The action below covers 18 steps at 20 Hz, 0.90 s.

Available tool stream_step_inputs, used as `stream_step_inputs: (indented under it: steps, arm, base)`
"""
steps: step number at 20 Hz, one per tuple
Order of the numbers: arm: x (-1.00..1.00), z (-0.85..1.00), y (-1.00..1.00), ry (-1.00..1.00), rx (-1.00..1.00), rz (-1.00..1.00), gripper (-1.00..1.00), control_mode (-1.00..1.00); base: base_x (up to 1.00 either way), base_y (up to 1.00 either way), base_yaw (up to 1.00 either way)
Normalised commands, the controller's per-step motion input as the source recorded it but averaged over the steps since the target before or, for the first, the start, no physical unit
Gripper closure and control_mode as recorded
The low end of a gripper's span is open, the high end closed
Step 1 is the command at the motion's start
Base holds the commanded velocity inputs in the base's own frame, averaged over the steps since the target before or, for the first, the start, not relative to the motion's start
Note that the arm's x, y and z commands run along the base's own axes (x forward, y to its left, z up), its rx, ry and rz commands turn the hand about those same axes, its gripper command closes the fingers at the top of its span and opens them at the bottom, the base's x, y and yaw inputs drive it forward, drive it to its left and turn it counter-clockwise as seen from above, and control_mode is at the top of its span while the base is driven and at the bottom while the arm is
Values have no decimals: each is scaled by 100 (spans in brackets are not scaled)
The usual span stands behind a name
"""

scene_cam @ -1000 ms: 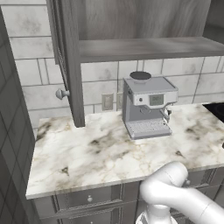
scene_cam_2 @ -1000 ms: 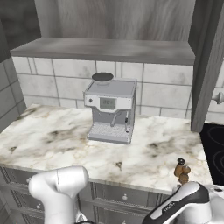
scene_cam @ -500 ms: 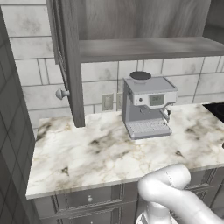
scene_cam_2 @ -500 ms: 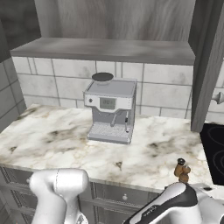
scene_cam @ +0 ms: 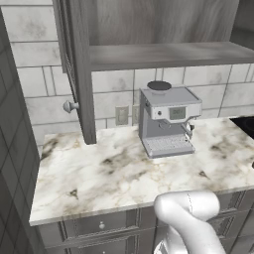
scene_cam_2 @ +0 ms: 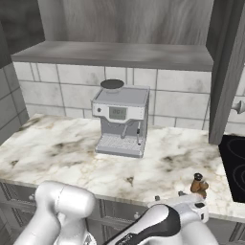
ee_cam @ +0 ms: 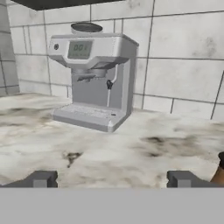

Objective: Take 2 condiments from the cabinet and move them on the counter near the stove.Make sure the condiments are lined up with each other, next to each other.

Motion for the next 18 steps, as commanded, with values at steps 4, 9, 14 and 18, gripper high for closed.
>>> stream_step_inputs:
  steps: [4, 9, 14, 18]
  arm:
    - [0, 83, 57, -5, 0, -6, -100, -100]
    - [0, 97, 48, 0, 0, -3, -100, -100]
    - [0, 95, 41, 8, 0, -2, -100, -100]
    - [0, 96, 33, 22, 0, 0, -100, -100]
  base:
    - [0, 0, 0]
    - [0, 0, 0]
    - [0, 0, 0]
    - [0, 0, 0]
